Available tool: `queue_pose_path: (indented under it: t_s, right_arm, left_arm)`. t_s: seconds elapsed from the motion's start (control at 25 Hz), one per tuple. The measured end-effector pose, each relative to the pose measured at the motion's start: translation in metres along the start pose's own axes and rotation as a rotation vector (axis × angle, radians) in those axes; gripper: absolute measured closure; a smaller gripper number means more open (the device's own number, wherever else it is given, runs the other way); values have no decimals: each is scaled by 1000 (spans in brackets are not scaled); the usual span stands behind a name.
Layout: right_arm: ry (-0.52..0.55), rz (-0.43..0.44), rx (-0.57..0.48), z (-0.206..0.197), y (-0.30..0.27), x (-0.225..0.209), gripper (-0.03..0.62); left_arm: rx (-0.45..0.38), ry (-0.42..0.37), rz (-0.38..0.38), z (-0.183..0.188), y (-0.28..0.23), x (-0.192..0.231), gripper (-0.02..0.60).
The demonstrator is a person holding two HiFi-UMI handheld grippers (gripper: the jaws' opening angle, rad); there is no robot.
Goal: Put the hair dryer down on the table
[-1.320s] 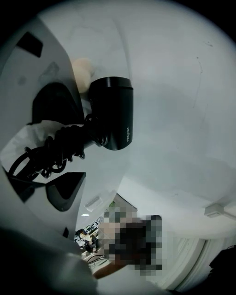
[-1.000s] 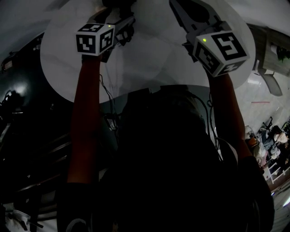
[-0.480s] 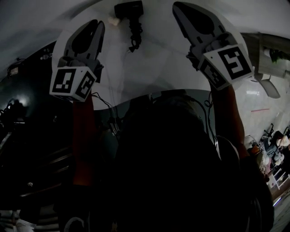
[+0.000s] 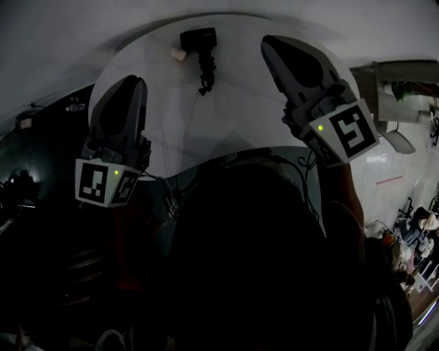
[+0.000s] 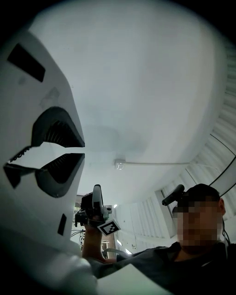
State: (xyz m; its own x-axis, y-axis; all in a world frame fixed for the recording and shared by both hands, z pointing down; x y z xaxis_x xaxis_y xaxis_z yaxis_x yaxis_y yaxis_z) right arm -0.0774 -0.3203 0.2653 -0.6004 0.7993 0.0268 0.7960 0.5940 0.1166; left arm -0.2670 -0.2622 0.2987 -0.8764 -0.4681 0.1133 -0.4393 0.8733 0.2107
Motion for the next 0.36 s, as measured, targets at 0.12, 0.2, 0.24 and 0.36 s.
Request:
queue_pose_path:
  t_s: [0.12, 0.2, 0.24, 0.36]
  right_arm:
    - [28, -1, -6, 11, 9, 13, 586]
    - [39, -3, -5, 17, 17, 25, 586]
    - [38, -4, -4, 18, 22, 32, 586]
    - [17, -9, 7, 20, 37, 55, 586]
  left_arm:
    - [-11, 17, 1, 6, 16, -6, 540]
    - [-13, 30, -1, 11, 30, -11, 540]
    - [-9, 40, -1, 12, 38, -15, 540]
    - [17, 69, -6, 15, 65, -29, 540]
Point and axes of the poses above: the fingertips, and each gripper's own axes: y backward along the fingers, x to its left, z out of its top, the point moved 1 cm from there along y, backward along the fingers, and after that the axes turned 15 degrees about -x, right-handed, at the moved point
